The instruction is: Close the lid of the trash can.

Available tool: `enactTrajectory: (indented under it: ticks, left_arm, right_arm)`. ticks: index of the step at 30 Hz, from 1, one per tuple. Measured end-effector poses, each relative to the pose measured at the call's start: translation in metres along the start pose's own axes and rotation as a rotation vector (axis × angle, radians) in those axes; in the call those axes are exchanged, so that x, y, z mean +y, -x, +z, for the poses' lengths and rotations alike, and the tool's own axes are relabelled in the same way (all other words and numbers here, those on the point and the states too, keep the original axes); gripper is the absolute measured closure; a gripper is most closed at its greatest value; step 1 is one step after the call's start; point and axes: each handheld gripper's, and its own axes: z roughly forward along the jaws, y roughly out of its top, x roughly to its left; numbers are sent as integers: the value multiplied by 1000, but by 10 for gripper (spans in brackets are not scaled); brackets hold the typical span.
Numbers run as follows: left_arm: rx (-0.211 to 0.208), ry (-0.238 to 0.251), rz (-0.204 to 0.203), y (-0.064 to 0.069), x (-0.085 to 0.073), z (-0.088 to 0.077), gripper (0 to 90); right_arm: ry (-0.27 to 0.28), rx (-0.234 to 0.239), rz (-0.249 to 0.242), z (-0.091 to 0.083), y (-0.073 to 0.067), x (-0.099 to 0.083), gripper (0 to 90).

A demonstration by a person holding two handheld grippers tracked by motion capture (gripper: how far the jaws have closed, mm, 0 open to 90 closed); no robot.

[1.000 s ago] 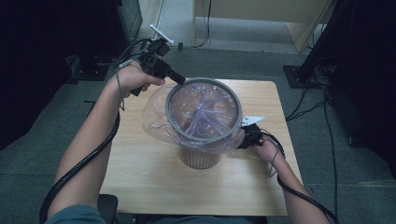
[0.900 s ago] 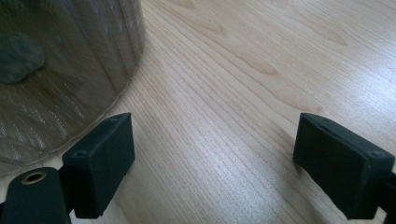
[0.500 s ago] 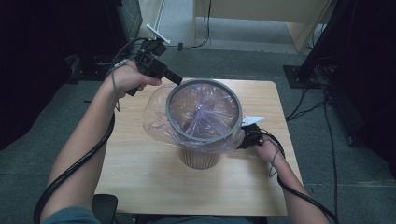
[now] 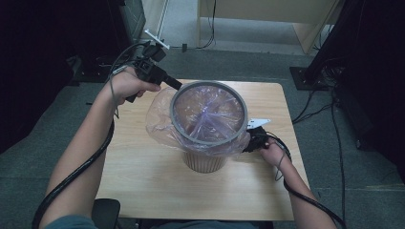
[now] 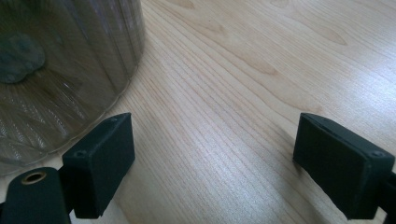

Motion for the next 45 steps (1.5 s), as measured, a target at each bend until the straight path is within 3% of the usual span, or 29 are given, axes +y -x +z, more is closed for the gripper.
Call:
enactTrajectory:
  ticks: [7, 15, 18, 21, 25, 28, 33, 35, 45]
  left_arm:
    - [10, 32, 10, 0, -3, -5, 752]
    - [54, 69, 58, -4, -10, -14, 653]
    - [93, 93, 74, -4, -13, -21, 600]
    - [77, 119, 76, -4, -17, -27, 565]
    - [95, 103, 58, -10, -24, -30, 517]
    - [101, 118, 49, -15, -29, -34, 482]
    - [156, 140, 43, -21, -38, -36, 422]
    - [159, 143, 43, -23, -42, -37, 401]
    - [190, 135, 22, -35, -57, -42, 375]
  right_arm:
    - [0, 0, 0, 0, 0, 0, 120]
    - [0, 0, 0, 0, 0, 0, 120]
    - [0, 0, 0, 0, 0, 0, 119]
    - [0, 1, -2, 0, 0, 0, 118]
    - [-1, 1, -1, 0, 0, 0, 118]
    - [0, 1, -1, 0, 0, 0, 118]
    - [-2, 0, -2, 0, 0, 0, 118]
    - [-2, 1, -2, 0, 0, 0, 118]
    - [-1, 0, -1, 0, 0, 0, 118]
